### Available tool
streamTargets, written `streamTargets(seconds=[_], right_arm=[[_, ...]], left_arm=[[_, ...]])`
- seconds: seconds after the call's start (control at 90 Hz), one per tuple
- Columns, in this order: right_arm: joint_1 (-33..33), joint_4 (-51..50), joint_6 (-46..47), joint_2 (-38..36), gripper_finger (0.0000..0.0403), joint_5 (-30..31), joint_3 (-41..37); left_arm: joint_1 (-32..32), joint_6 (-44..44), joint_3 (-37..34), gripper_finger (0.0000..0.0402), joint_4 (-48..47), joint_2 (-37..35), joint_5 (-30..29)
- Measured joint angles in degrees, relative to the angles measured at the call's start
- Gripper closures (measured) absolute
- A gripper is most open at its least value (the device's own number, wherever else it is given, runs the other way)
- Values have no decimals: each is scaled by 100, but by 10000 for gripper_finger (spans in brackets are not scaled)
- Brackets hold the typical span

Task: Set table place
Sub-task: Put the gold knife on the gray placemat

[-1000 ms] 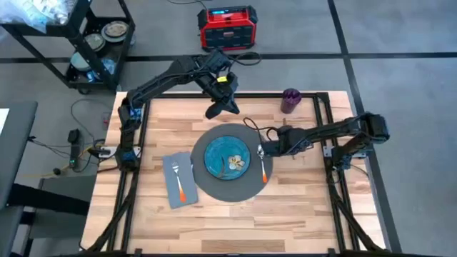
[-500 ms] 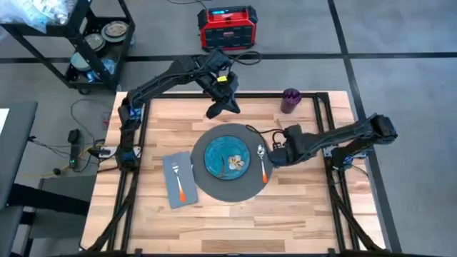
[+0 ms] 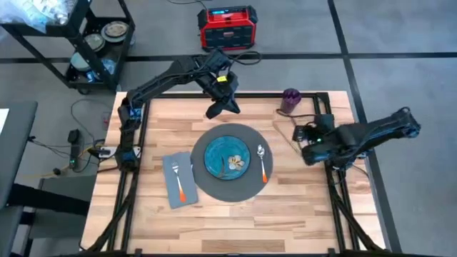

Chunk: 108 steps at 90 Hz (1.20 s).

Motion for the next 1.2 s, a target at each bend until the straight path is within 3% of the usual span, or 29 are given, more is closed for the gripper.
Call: streamTargets(seconds=[0.122,0.367,0.5,0.633,0.8,0.989,1.2], right_arm=[[-11,17,-617,-206,311,-162,0],[-7,120,-1895,-123,312,-260,0],[-9,502,-2766,-151,313,-389,1],[-18,717,-3244,-273,313,-812,46],[-13,699,-3304,-365,313,-692,48],[-58,678,-3164,-358,311,-291,-196],[-671,818,-2143,-350,310,-613,-929]], left_arm=[[0,0,0,401,60,0,-116],[-1,-81,0,401,241,0,-1143],[-1,-107,0,401,278,0,-1272],[-17,-950,0,401,406,0,-1271],[-49,-1800,0,402,615,0,-1261],[-170,-1457,0,401,622,0,-1238],[-231,-1178,0,401,619,0,-1123]])
